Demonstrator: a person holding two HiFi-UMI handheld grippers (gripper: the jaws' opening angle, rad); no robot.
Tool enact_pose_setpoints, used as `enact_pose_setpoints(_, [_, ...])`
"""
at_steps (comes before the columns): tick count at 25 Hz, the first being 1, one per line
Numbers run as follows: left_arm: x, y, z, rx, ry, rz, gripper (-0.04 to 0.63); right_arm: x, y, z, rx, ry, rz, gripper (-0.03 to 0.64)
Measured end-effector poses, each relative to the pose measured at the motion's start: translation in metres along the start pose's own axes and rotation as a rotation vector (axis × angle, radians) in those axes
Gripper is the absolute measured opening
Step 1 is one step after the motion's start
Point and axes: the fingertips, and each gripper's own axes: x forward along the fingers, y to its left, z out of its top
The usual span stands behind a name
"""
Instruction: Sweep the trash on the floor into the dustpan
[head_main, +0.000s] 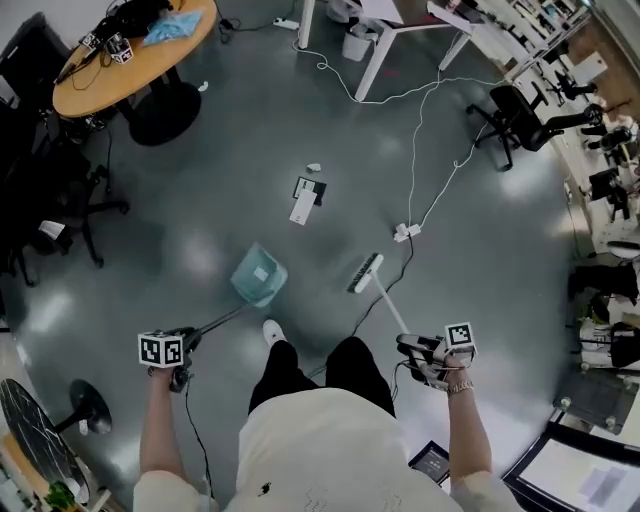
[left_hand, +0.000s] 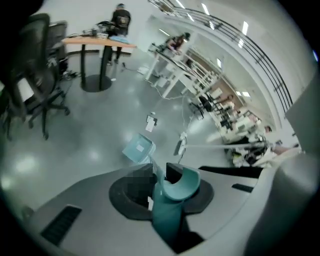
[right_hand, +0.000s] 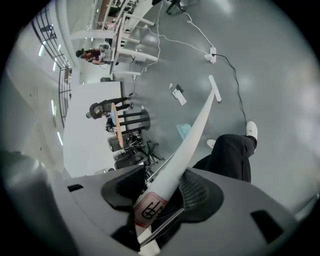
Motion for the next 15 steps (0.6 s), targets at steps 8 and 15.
enact_pose_setpoints(8, [0.066,-0.009,0.114,0.488,0.311,-0.012,0.092,0.039,0.070,0.108,-0.068,0.022,-0.030,0.218])
enact_pose_setpoints(15, [0.152,-0.065,0.180,0.959,0.578,0.083,0.092,0.069,0.100,0.247,-0.145,0.194,-0.125,0.218])
